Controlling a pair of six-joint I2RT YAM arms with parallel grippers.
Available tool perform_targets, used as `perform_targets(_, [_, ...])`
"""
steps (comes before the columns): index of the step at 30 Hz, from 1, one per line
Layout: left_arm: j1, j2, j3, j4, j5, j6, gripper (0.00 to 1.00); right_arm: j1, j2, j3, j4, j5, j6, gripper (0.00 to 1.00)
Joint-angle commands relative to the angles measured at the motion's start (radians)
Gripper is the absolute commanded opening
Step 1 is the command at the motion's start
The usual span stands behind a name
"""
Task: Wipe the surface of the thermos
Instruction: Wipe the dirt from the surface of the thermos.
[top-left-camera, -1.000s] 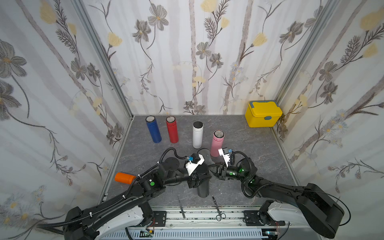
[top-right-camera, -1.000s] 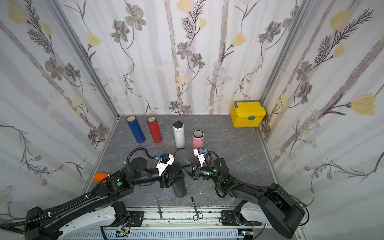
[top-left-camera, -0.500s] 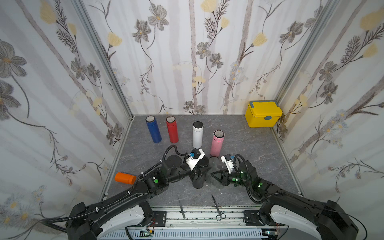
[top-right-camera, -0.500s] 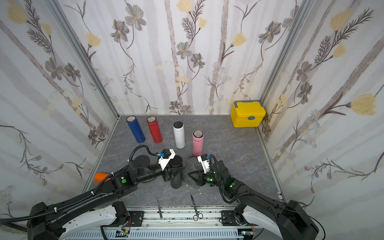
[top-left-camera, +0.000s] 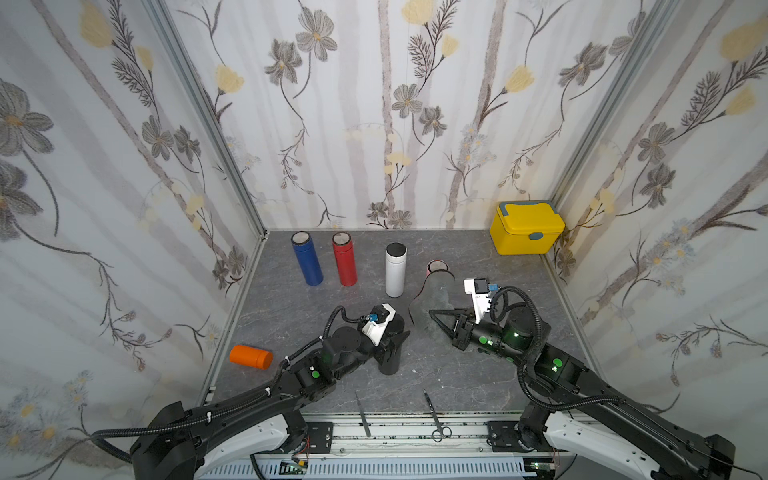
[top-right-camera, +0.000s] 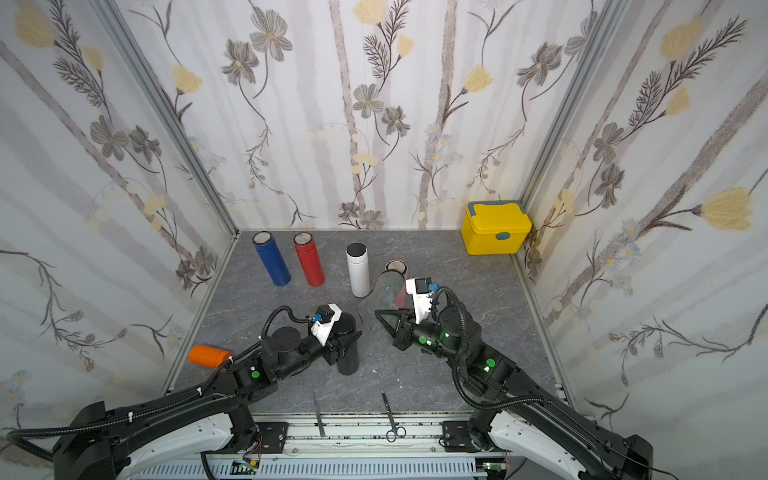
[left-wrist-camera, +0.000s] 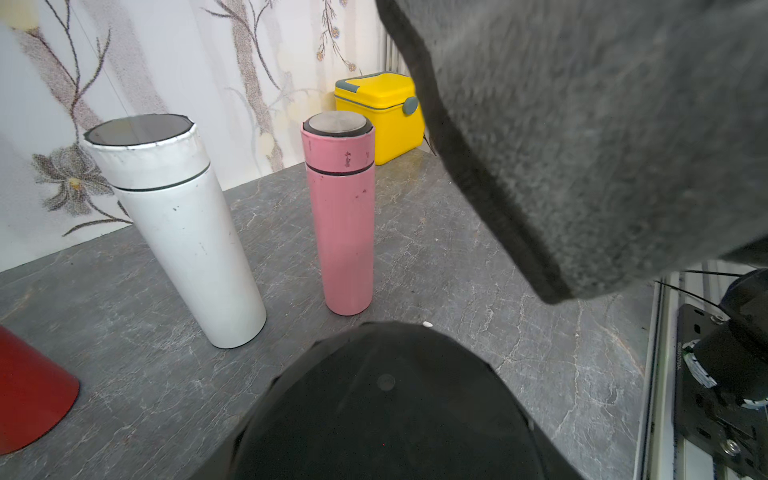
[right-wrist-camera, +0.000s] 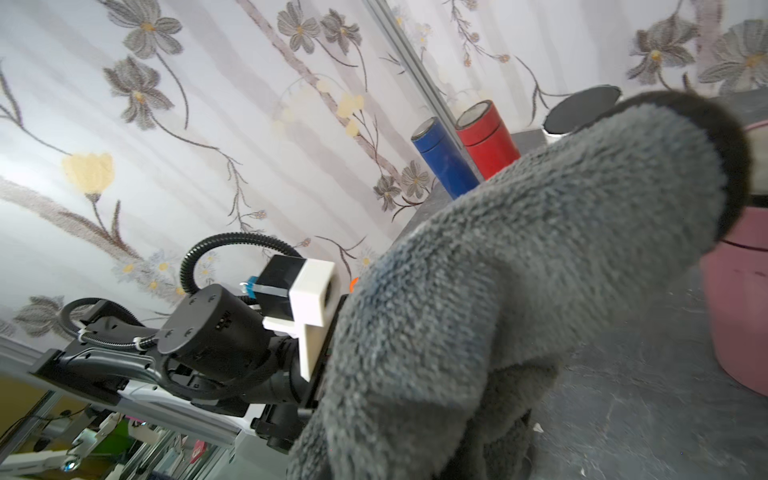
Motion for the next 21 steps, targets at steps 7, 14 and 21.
perform_targets(7, [0.001, -0.029, -0.055, 0.125, -0.049, -0.05, 0.45, 0.091, 0.212, 0.06, 0.187, -0.171, -0.01, 0.0])
perform_targets(14, [0.001, -0.067, -0.056, 0.101, -0.026, -0.056, 0.05, 0.103, 0.348, 0.075, 0.091, -0.05, -0.025, 0.0])
perform_targets(21, [-0.002, -0.055, -0.063, 0.081, 0.007, -0.07, 0.0, 0.1, 0.561, 0.317, -0.021, 0.041, -0.114, 0.0])
